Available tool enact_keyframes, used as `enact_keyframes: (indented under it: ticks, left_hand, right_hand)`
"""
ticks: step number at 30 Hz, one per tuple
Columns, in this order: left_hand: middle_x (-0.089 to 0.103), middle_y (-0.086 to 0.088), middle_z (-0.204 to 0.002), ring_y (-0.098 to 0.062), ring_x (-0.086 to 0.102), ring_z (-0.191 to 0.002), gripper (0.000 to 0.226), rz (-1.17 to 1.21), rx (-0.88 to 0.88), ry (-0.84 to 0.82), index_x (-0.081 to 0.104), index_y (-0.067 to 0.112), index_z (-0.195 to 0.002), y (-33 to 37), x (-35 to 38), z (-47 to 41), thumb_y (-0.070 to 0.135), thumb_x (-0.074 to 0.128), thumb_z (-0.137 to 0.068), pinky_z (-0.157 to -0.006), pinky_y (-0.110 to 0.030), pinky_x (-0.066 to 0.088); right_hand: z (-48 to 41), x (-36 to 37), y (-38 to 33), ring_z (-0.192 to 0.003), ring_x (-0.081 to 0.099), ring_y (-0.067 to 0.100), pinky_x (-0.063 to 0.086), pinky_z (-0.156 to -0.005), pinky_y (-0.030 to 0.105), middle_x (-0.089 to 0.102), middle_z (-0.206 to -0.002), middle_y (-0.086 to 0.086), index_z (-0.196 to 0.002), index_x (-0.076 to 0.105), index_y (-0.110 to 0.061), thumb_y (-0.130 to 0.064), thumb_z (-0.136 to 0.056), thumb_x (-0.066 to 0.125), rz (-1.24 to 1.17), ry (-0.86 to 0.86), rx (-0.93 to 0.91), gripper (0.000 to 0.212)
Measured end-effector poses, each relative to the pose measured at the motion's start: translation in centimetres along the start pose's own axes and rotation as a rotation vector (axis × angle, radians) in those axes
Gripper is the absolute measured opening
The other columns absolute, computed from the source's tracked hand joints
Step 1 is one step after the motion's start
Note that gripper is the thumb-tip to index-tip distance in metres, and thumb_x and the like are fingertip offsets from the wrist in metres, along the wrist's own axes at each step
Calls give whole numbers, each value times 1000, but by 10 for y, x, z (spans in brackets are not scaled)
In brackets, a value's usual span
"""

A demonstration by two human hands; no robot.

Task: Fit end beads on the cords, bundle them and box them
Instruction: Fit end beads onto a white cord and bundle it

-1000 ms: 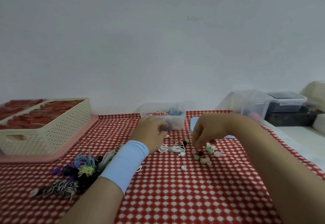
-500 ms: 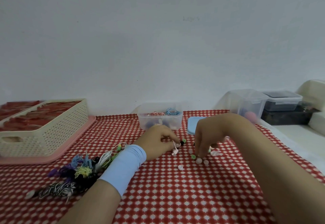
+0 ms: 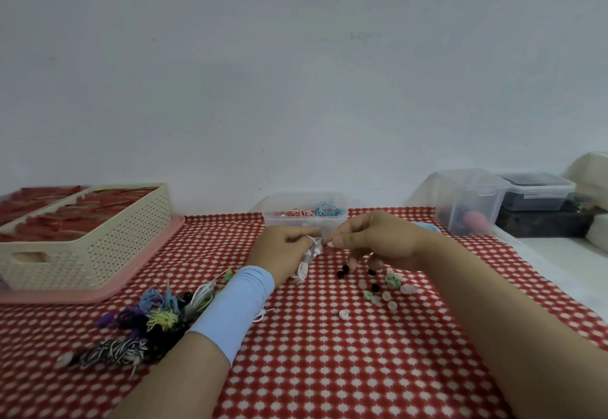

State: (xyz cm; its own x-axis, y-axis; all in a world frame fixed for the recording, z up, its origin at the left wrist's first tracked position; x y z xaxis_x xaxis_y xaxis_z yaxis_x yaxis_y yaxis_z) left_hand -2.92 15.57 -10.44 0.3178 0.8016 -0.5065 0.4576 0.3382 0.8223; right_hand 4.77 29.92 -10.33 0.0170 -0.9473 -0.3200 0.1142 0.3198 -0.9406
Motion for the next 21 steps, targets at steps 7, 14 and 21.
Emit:
enact_keyframes:
  ticks: [7,14,21]
  left_hand:
    - [77,7,-98,-13,71,-96,20,281,-70,29,80,30,-91,-6,1,-4,16,66,-89,-89,-38,58]
    - [75,2,-91,-12,72,-85,20,320,-28,-69,76,21,-100,8,5,1,11,60,-93,-76,-41,62]
    - [76,2,-99,-12,71,-91,13,395,-65,-74,74,20,-102,-5,2,-3,18,65,-93,-67,-26,55]
  right_hand:
    - [-2,18,-3,-83,74,19,58,-56,23,78,-102,11,-111,74,-2,-13,-97,66,-151,5,13,20]
    - [0,12,-6,-81,72,19,57,-55,25,76,-112,12,-112,74,-6,-16,-98,65,-159,42,-16,20]
    - [0,15,-10,-73,70,16,52,-49,23,75,-103,8,-112,74,-8,-15,-98,64,-243,14,-24,18]
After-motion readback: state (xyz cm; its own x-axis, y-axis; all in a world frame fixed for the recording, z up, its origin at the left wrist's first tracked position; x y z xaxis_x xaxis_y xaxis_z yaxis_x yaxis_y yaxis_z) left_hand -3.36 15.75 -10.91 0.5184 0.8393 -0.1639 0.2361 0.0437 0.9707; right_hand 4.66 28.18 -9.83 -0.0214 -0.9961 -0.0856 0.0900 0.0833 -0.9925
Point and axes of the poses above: each hand's wrist, its own z-axis away from the middle knuckle, its own x-axis out of the palm, y = z × x, the point moved 9 cm from there along -z, towards the middle knuckle
